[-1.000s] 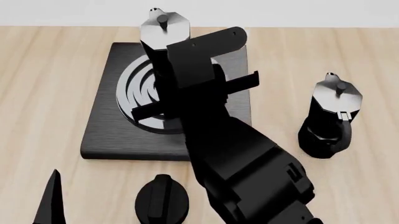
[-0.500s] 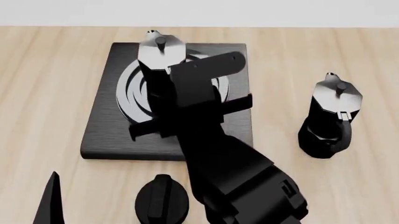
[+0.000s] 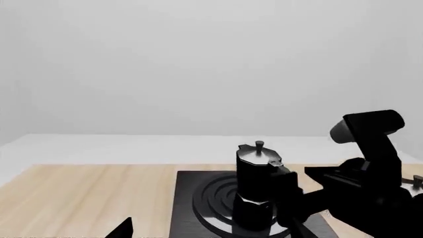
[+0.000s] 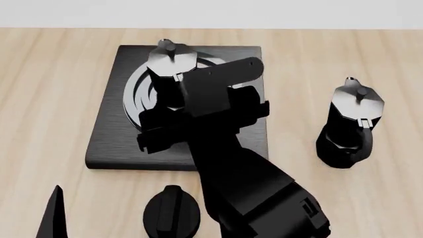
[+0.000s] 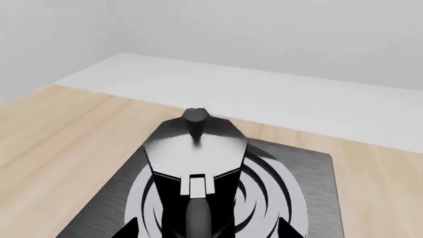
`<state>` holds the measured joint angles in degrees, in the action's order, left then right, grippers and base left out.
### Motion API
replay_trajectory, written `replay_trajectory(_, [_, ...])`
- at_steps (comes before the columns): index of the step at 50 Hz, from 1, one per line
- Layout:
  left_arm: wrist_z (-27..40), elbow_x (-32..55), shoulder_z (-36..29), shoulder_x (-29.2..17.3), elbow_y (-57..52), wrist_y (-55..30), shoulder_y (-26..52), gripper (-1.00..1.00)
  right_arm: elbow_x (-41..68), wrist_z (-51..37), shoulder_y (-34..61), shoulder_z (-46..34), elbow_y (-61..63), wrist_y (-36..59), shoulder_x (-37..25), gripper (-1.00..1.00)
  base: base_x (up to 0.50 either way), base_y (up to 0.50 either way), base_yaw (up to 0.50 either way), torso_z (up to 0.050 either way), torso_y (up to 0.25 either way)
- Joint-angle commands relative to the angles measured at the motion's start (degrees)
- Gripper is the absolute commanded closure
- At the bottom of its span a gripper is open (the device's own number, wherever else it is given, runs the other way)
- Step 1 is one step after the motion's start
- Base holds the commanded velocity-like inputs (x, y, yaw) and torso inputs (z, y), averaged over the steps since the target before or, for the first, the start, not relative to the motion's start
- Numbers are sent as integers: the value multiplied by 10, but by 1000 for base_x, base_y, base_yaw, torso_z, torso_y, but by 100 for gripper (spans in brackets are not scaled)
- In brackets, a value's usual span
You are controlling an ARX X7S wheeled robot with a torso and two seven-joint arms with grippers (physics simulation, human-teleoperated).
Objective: Put the right moka pot on the stove.
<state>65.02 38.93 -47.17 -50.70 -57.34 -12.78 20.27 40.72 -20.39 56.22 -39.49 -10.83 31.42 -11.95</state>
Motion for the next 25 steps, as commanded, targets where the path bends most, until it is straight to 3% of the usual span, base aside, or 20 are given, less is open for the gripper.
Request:
replay_trajectory(1, [0,0,-1,-1,8,9,-2,-100,49,-42,-19,22,149,55,-50,-100,0,0,0,0,0])
replay_trajectory(16, [-1,-5,-4,-2,23,24,-13,-100,268,-203,-65,145,470,163,-181,-100,0,0,0,0,0])
replay_trajectory(25, [-4,-3,-5,-2,23,24,-9,-100,448,-321,-118,256,644,132,-296,-100,0,0,0,0,0])
